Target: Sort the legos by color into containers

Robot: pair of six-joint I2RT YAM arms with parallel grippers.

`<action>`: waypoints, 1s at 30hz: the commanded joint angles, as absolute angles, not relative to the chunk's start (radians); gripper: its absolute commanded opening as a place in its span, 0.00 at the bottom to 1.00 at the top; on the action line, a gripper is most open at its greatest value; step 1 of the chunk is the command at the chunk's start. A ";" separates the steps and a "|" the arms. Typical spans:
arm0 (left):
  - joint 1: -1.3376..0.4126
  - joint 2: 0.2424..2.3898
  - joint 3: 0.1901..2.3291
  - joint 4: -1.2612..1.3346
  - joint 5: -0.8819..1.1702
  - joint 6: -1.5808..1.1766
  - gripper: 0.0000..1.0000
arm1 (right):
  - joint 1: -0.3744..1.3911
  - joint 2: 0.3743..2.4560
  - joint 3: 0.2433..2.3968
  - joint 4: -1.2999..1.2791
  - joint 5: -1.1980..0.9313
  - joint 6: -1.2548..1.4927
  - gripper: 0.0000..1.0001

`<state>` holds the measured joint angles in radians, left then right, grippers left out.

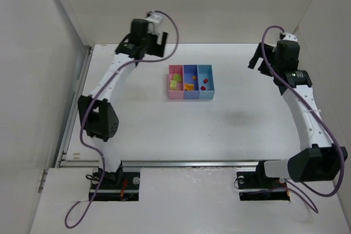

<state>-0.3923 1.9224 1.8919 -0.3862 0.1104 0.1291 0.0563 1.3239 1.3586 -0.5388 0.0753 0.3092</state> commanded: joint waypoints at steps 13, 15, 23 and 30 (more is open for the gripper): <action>-0.021 1.496 1.368 -0.161 -0.417 0.075 0.89 | -0.058 1.071 1.229 -0.404 0.801 0.354 1.00; -0.021 1.486 1.368 -0.161 -0.408 0.064 0.89 | -0.058 1.049 1.220 -0.394 0.773 0.354 1.00; -0.021 1.486 1.390 -0.179 -0.370 0.044 0.89 | -0.058 1.031 1.220 -0.407 0.727 0.364 1.00; -0.021 1.468 1.370 -0.179 -0.370 0.044 0.89 | -0.058 1.012 1.220 -0.417 0.727 0.373 1.00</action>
<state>-0.0196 1.5318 1.3655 -0.2157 -0.3683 0.0620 -0.0597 1.0420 1.2251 -0.4484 0.7227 0.3630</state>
